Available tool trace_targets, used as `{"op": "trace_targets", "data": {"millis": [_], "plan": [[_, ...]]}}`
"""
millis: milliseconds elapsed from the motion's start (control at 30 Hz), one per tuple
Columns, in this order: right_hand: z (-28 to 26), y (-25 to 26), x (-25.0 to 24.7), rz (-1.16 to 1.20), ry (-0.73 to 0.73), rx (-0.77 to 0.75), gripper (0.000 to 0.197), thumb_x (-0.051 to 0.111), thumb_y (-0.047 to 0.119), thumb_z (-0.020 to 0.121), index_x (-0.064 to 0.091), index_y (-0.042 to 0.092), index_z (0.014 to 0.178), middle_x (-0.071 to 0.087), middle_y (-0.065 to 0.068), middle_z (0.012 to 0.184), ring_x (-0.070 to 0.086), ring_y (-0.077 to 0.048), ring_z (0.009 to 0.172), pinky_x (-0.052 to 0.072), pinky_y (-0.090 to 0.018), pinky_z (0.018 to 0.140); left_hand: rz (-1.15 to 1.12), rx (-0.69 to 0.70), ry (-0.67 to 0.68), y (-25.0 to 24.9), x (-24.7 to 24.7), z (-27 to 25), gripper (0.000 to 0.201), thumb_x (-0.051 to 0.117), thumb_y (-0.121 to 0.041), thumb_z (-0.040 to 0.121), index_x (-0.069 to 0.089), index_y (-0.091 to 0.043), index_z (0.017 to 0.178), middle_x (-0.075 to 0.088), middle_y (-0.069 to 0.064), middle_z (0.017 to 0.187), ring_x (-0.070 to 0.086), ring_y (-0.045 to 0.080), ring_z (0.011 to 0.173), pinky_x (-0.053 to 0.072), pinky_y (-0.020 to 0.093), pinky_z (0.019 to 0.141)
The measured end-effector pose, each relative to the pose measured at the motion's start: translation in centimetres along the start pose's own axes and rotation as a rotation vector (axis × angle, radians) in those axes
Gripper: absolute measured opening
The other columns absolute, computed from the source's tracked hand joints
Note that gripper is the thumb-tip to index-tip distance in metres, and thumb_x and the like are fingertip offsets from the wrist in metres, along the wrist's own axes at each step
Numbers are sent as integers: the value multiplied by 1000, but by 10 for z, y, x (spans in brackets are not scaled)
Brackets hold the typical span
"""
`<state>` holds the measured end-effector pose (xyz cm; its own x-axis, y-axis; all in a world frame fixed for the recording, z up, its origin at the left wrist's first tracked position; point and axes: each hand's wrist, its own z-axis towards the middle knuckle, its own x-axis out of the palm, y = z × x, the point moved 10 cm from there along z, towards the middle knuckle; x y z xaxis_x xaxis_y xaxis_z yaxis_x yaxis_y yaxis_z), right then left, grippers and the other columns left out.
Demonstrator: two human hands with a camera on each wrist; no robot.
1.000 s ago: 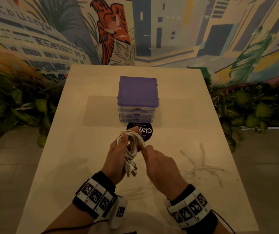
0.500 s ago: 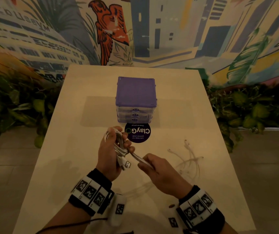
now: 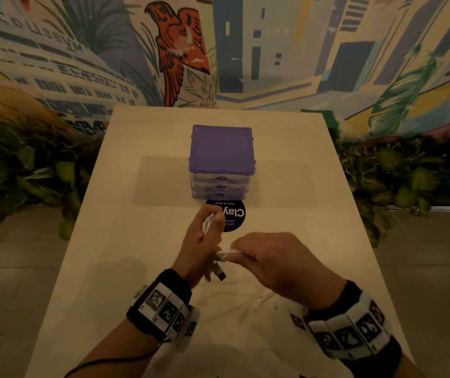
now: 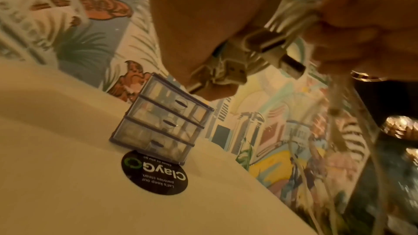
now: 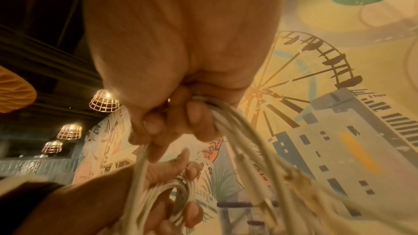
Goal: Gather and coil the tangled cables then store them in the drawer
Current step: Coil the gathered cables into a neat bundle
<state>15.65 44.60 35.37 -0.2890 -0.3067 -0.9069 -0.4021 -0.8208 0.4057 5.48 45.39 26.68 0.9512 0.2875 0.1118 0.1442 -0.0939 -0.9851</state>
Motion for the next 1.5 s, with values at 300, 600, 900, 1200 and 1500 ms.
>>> {"op": "trace_targets", "data": {"millis": [300, 600, 900, 1200, 1500], "plan": [[19, -23, -11, 327, -216, 58, 15, 59, 23, 94, 68, 21, 105, 70, 4, 85, 62, -10, 74, 51, -27, 66, 3, -108, 428, -4, 38, -19, 28, 69, -27, 73, 60, -30, 99, 51, 8, 80, 50, 10, 58, 44, 27, 49], [14, -40, 4, 310, -181, 127, 28, 57, 45, 90, 72, 23, 99, 70, 6, 79, 60, -8, 68, 53, -34, 61, -47, -376, 558, 23, 34, -39, 43, 49, 7, 69, 54, -5, 110, 52, 17, 88, 53, 23, 66, 47, 32, 48], [-7, -38, -9, 144, -377, 74, 30, 53, 26, 95, 62, 10, 119, 63, -4, 89, 52, -6, 71, 45, -15, 63, -685, -320, 361, 5, 34, -26, 53, 51, -9, 55, 62, 3, 106, 49, 20, 86, 47, 24, 56, 42, 29, 48], [-4, -26, 13, -60, -297, 423, 39, 32, 37, 97, 60, 14, 111, 61, 0, 77, 40, -8, 52, 34, -17, 43, -431, -94, 29, -1, 11, -14, 55, 46, -7, 64, 61, 2, 116, 60, 31, 98, 58, 36, 79, 50, 40, 67], [-3, -24, 74, 143, 106, 407, 66, 37, -2, 93, 3, 2, 149, 48, -16, 124, 51, -30, 100, 46, -41, 87, -341, -53, -12, 9, 2, -15, 43, 42, -3, 57, 55, 7, 96, 61, 25, 116, 56, 38, 114, 47, 47, 94]]}}
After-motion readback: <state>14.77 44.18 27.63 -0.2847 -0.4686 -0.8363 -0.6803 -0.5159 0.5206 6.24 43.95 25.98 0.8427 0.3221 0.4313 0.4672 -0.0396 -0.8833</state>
